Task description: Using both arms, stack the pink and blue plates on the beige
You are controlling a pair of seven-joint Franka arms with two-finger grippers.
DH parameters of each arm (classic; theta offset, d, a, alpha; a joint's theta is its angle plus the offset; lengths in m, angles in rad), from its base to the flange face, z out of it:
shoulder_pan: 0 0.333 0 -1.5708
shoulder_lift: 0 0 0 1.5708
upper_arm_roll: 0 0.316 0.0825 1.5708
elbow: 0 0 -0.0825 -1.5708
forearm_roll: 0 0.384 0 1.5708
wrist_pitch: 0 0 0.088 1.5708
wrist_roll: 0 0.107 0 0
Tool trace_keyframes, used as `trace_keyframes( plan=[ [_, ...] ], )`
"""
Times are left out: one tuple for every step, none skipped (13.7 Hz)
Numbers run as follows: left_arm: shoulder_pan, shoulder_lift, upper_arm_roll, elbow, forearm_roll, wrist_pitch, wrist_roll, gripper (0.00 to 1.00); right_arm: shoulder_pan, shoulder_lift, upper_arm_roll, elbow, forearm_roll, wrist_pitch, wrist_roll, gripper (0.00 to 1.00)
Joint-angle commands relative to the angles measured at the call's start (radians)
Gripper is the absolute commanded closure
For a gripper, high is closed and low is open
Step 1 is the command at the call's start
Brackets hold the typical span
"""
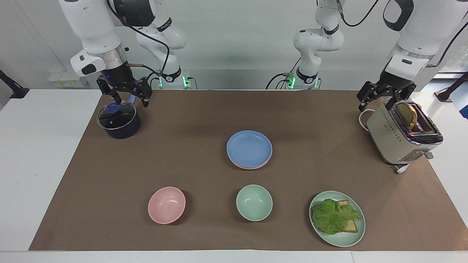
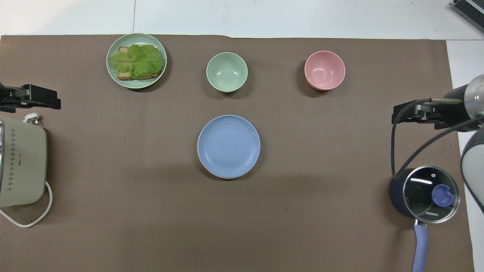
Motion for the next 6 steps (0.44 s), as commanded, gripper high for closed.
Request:
trace_keyframes(
  plan=[
    [0.006, -0.005, -0.004, -0.003, 0.015, -0.011, 0.004, 0.0, -0.011, 0.001, 0.009, 0.012, -0.025, -0.019, -0.037, 0.0],
    [0.006, -0.005, -0.004, -0.003, 0.015, -0.011, 0.004, 0.0, -0.011, 0.001, 0.009, 0.012, -0.034, -0.019, -0.038, 0.0],
    [0.006, -0.005, -0.004, -0.003, 0.015, -0.011, 0.004, 0.0, -0.011, 0.001, 0.011, 0.012, -0.047, -0.018, -0.04, 0.0],
    [0.006, -0.005, -0.004, -0.003, 0.015, -0.011, 0.004, 0.0, -0.01, 0.001, 0.011, 0.012, -0.047, -0.018, -0.041, 0.0],
    [0.006, -0.005, -0.004, -0.003, 0.015, -0.011, 0.004, 0.0, -0.01, 0.001, 0.011, 0.012, -0.047, -0.016, -0.041, 0.0],
    [0.006, -0.005, -0.004, -0.003, 0.015, -0.011, 0.004, 0.0, -0.011, 0.001, 0.011, 0.012, -0.047, -0.015, -0.041, 0.0]
  ],
)
